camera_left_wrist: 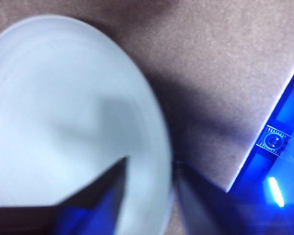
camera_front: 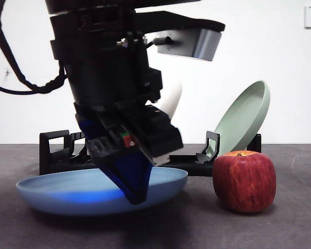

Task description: Take the blue plate from the plate rack,put the plate on the table,take the apple from the table,put the apple in the plate

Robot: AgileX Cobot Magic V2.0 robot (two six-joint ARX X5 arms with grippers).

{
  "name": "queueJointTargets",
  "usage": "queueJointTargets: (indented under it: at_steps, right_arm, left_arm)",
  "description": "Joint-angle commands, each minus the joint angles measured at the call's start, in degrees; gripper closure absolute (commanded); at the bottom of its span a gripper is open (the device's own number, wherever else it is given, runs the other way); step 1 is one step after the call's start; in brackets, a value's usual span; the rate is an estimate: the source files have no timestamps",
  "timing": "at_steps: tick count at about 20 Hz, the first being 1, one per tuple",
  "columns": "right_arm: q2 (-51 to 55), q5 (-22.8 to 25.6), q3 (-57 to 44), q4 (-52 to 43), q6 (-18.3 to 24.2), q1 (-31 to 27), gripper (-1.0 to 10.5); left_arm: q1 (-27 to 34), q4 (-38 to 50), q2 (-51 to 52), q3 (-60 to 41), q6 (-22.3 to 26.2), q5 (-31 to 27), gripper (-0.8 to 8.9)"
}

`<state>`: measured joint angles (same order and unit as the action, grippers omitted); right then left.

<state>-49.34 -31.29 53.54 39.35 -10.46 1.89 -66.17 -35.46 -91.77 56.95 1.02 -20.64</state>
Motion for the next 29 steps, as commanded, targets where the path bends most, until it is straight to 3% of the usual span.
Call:
queueJointTargets:
  at_steps: [1, 3, 8, 13, 16, 20, 29]
  right_arm:
    - [-0.07, 0.04, 0.22, -0.24, 0.42, 0.17, 3.8]
    - [-0.15, 0.0, 0.22, -0.22, 0.44, 1.18, 3.8]
    - [-1.77, 0.7, 0.22, -0.24, 0.5, 7.28, 3.8]
    - [-7.54, 11.91, 0.22, 0.48, 3.93, 20.46, 3.6]
    - [-12.83, 21.66, 0.22, 1.62, 6.08, 28.48, 3.4]
    - [-20.72, 30.14, 0.22, 1.51, 7.65, 34.71, 3.4]
    - [-37.18, 31.5, 0.22, -0.79, 8.85, 36.46, 3.4]
  left_arm:
    - [0.66, 0.2, 1.68, -0.2, -1.46, -0.28, 3.02]
    - [0.66, -1.22, 4.15, 1.11, -2.99, -0.87, 3.02]
    - [0.74, -2.36, 17.86, 8.35, -4.24, -8.52, 3.05]
    - [3.63, -2.21, 32.15, 14.78, -4.24, -14.19, 3.06]
    - [5.44, -2.25, 39.45, 17.09, -3.98, -19.45, 3.11]
    - [6.56, -2.32, 46.45, 18.21, -3.87, -22.95, 3.12]
    - [6.56, -4.92, 49.77, 18.21, -4.48, -22.8, 3.12]
